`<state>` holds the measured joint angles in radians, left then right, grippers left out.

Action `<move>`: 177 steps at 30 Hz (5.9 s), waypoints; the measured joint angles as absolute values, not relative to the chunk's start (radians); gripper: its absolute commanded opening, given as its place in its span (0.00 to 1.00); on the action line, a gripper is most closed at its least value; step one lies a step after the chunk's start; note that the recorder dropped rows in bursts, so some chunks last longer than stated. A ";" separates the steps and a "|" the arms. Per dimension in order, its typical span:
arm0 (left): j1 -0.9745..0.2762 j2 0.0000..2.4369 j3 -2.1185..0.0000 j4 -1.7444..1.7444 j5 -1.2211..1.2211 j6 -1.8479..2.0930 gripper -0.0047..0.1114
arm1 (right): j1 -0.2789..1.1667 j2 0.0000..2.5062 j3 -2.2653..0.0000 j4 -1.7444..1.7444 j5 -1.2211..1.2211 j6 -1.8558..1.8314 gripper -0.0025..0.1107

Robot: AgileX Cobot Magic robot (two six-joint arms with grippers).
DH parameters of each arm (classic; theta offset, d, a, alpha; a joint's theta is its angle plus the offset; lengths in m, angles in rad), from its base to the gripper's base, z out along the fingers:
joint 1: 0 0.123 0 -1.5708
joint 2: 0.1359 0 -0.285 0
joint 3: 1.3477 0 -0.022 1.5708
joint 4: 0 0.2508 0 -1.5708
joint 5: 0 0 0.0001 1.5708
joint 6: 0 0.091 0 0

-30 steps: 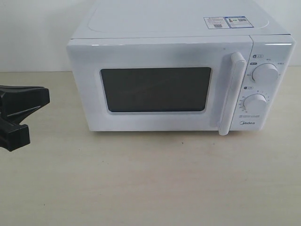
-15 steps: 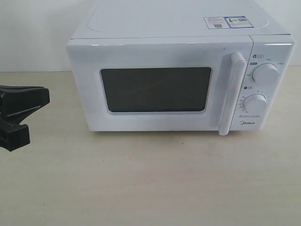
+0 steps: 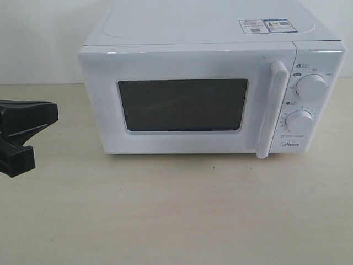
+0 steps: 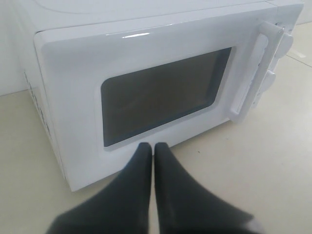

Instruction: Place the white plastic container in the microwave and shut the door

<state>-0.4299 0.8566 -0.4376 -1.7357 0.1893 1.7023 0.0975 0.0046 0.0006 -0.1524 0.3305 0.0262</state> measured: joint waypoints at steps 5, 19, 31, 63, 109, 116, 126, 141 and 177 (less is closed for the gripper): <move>-0.430 0.857 -0.438 -1.736 0.189 1.702 0.08 | 0.097 0.005 0.001 -0.152 0.330 0.026 0.02; -0.430 0.857 -0.438 -1.736 0.189 1.702 0.08 | 0.093 0.005 0.001 -0.146 0.330 0.026 0.02; -0.430 0.857 -0.438 -1.736 0.189 1.702 0.08 | 0.093 0.005 0.001 -0.054 0.330 -0.049 0.02; -0.430 0.848 -0.438 -1.736 0.150 1.734 0.08 | 0.093 0.005 0.001 -0.026 0.330 -0.049 0.02; -0.152 0.003 -0.061 -0.288 0.052 0.300 0.08 | 0.092 0.005 0.001 -0.026 0.330 -0.049 0.02; -0.152 0.003 -0.005 0.014 0.038 0.151 0.08 | 0.092 0.005 0.001 -0.026 0.330 -0.049 0.02; -0.152 0.003 -0.004 0.029 0.113 -0.038 0.08 | 0.092 0.005 0.001 -0.026 0.330 -0.049 0.02; -0.152 0.003 -0.004 0.038 0.307 -0.007 0.08 | 0.092 0.005 0.001 -0.026 0.324 -0.049 0.02; 0.035 0.003 -0.004 -0.022 0.315 0.016 0.08 | 0.092 0.005 0.001 -0.024 0.324 -0.049 0.02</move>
